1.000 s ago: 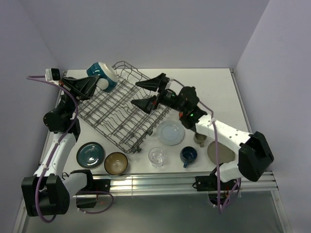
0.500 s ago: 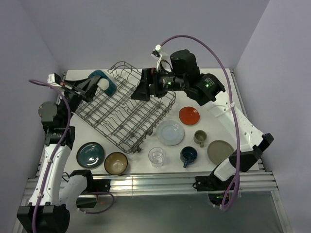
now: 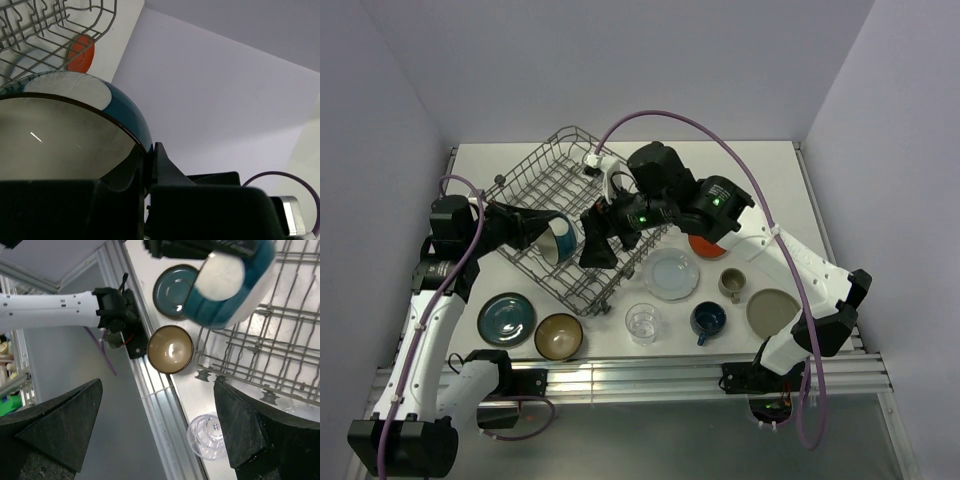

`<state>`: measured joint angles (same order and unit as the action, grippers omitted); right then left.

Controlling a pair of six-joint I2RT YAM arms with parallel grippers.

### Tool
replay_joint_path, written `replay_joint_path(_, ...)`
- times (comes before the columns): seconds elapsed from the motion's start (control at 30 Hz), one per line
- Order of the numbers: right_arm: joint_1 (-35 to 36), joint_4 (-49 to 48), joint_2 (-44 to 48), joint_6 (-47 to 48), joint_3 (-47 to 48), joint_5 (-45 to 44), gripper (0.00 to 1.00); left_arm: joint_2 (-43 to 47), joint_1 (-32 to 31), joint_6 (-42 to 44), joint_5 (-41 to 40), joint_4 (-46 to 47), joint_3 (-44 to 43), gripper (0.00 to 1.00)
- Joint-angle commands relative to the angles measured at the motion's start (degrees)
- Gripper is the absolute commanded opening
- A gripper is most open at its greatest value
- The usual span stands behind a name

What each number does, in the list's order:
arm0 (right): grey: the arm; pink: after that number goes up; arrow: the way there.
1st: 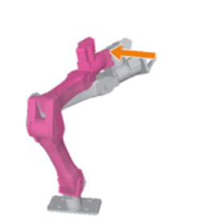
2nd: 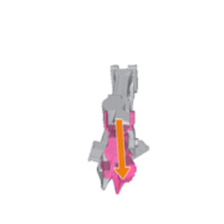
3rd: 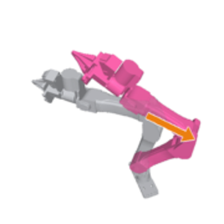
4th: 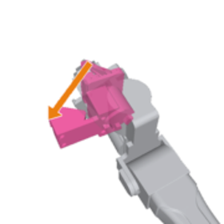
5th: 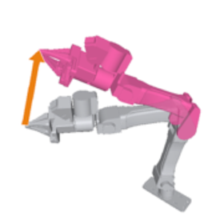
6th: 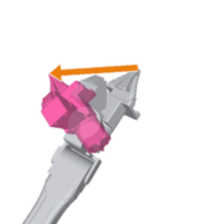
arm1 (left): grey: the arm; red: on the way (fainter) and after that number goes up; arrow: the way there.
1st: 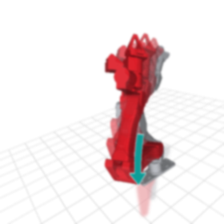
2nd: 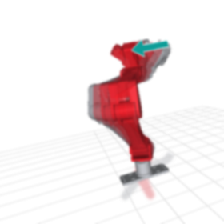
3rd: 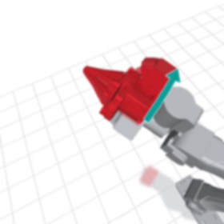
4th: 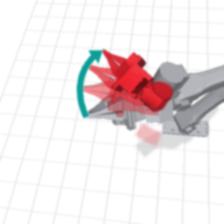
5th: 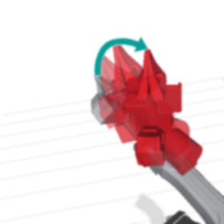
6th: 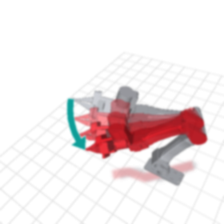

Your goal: Load the mixed dishes into the dish rack

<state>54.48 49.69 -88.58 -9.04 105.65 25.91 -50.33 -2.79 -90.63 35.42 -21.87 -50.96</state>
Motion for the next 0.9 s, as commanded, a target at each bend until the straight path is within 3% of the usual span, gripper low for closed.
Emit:
replay_joint_path(0.0, -0.3, -5.1, 0.8, -0.8, -0.2, -1.3, 1.00, 2.4, -0.7, 1.0, 2.8, 0.0, -4.5, 0.00)
replay_joint_path(0.4, 3.8, -6.0, -5.9, -9.3, 3.2, -18.2, 1.00, 3.9, -3.4, -3.0, 1.8, 2.5, -4.6, 0.00)
replay_joint_path(0.87, 4.0, -8.5, -7.2, -9.6, 1.5, -19.5, 1.00, 5.3, -4.4, -3.9, 0.7, 2.1, -5.6, 0.00)
